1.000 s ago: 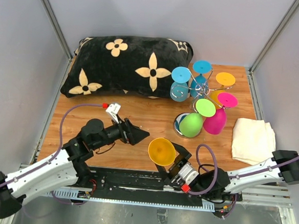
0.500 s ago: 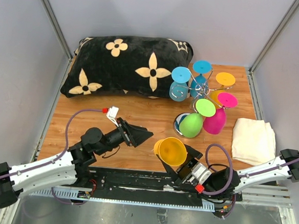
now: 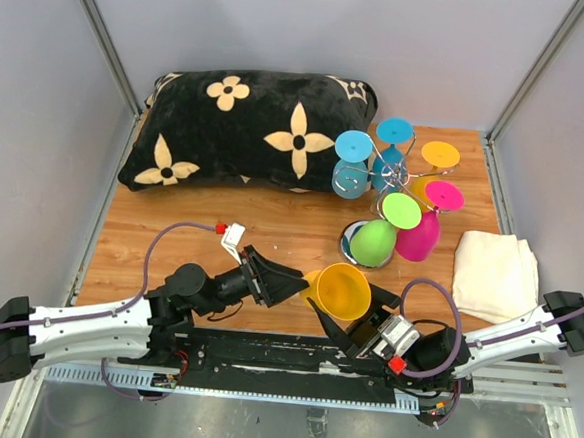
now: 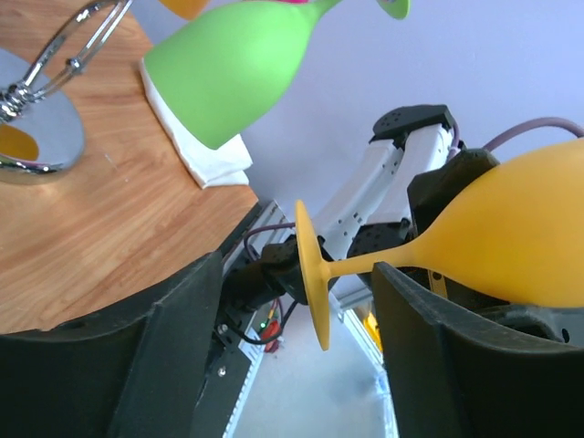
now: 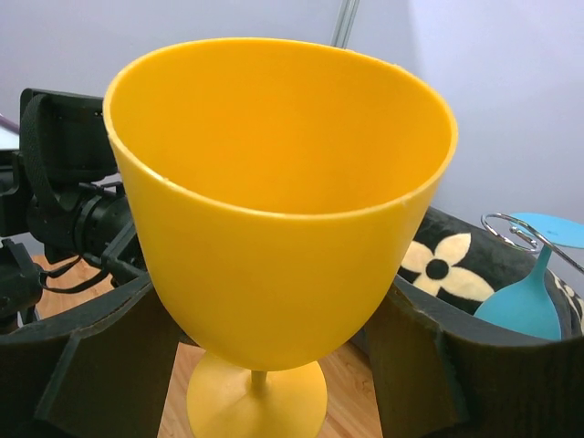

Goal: Place the wine glass upside down on the wine glass rack
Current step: Pick up the wine glass at the center of the board.

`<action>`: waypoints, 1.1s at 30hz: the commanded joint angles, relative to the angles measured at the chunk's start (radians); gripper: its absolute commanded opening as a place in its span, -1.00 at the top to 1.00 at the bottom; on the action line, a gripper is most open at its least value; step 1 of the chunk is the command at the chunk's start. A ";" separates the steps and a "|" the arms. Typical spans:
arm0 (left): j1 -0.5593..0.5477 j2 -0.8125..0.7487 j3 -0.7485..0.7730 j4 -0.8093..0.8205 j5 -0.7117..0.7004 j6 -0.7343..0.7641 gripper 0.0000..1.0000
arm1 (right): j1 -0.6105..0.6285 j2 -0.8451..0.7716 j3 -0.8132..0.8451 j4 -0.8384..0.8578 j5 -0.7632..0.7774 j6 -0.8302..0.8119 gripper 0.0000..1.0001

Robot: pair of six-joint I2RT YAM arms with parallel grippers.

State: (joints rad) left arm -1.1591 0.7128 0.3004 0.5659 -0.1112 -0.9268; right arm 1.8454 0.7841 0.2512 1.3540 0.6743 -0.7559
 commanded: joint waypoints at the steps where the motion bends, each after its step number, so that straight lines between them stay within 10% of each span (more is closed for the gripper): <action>1: -0.014 0.055 -0.023 0.152 0.040 -0.010 -0.32 | -0.001 0.004 -0.003 0.088 0.000 0.009 -0.23; 15: -0.019 0.086 -0.005 0.165 0.027 -0.005 0.97 | -0.002 -0.015 -0.035 0.045 0.021 0.008 -0.32; 23: -0.019 -0.093 0.054 -0.091 -0.116 0.138 0.99 | -0.002 -0.103 -0.095 -0.172 0.068 0.085 -0.88; 33: -0.019 -0.366 0.247 -0.545 -0.411 0.532 0.99 | -0.002 -0.388 -0.122 -0.818 0.086 0.414 -0.97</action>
State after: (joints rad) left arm -1.1717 0.4137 0.4480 0.2207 -0.3656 -0.6273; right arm 1.8454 0.4969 0.1127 0.8883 0.7391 -0.5385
